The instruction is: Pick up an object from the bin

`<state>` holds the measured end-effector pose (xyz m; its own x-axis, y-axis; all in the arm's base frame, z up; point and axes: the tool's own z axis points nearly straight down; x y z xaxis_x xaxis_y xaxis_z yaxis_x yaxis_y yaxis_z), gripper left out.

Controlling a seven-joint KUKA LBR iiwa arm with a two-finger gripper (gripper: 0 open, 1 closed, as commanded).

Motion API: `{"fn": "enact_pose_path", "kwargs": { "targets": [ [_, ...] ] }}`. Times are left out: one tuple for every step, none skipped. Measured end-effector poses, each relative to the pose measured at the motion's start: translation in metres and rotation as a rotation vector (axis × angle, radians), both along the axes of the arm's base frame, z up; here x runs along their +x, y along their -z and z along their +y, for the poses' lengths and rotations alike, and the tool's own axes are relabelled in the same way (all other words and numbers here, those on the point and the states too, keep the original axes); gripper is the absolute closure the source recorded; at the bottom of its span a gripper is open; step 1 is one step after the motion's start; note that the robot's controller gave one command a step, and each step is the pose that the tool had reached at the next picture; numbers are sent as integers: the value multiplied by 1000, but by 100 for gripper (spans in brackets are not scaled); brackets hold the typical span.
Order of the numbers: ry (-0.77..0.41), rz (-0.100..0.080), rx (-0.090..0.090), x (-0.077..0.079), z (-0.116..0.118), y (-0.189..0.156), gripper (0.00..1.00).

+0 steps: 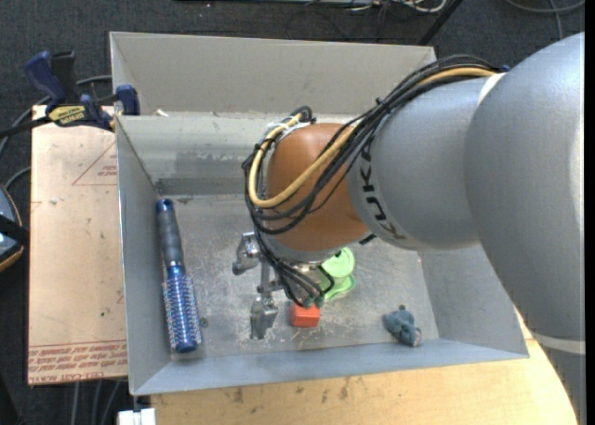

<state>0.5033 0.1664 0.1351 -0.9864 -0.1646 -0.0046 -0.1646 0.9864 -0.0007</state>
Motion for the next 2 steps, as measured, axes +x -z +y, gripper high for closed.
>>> {"fn": "enact_pose_path", "kwargs": {
  "targets": [
    [29,7,-3,19,-75,43,0],
    [71,-8,8,-3,-119,61,0]
  ]
}}
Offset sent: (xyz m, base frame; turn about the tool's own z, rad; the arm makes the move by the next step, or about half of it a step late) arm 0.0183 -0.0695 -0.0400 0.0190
